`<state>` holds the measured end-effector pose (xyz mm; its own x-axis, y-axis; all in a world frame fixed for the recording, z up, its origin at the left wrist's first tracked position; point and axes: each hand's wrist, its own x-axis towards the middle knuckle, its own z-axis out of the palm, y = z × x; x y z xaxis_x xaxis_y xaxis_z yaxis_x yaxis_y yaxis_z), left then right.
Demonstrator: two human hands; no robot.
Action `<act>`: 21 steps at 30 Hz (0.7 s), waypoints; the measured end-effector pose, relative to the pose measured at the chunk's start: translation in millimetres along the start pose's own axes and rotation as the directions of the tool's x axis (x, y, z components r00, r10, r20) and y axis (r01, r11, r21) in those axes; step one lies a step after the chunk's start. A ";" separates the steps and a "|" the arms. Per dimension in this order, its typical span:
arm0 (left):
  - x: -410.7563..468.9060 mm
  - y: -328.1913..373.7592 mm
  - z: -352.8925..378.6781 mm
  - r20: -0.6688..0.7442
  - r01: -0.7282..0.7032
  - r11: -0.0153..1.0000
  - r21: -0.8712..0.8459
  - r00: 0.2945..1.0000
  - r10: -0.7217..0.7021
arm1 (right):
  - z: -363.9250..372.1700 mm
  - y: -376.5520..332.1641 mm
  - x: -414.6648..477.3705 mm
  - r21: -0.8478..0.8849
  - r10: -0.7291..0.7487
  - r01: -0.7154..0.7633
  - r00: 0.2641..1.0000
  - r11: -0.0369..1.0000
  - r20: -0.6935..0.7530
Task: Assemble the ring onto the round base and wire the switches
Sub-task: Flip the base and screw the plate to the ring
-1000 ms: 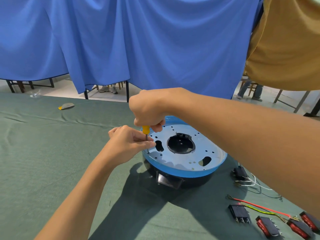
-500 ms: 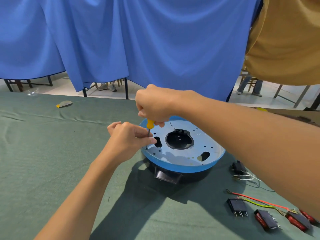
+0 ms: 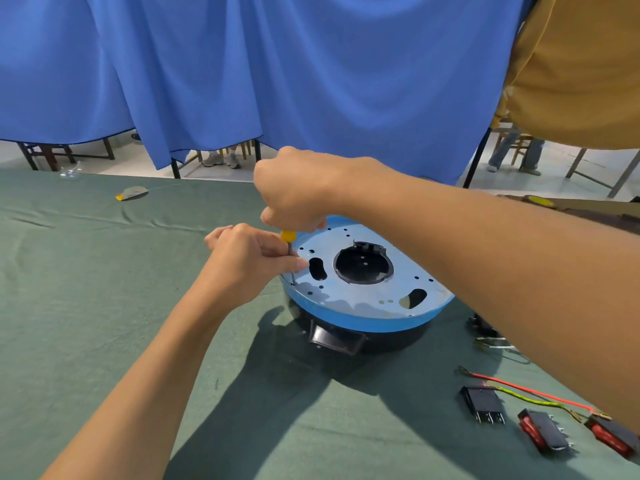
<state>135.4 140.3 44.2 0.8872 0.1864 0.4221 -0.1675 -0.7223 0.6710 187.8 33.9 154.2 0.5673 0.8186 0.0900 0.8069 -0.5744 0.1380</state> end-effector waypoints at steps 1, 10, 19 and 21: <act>0.1 0.0 0.2 0.008 -0.008 1.000 -0.001 1.000 0.008 | -1.7 0.4 0.2 0.010 0.012 -0.012 1.000 1.000 0.019; 0.6 -3.8 -2.0 0.123 -0.007 0.998 -0.055 0.992 0.014 | -1.5 6.0 0.2 0.084 -0.044 0.044 0.999 0.995 -0.011; 0.9 -0.9 -3.1 0.099 -0.057 0.997 0.049 0.994 0.052 | -4.3 12.7 -4.4 0.164 0.006 -0.011 1.000 0.986 0.029; 1.0 -1.6 -5.3 0.141 -0.052 0.997 0.058 0.989 0.043 | -4.7 11.9 -3.9 0.150 -0.021 0.014 0.999 0.989 0.043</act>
<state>134.3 145.2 46.7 0.9308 0.0596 0.3607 -0.1878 -0.7686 0.6116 194.5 23.8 160.1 0.5567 0.8295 0.0447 0.8305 -0.5569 -0.0104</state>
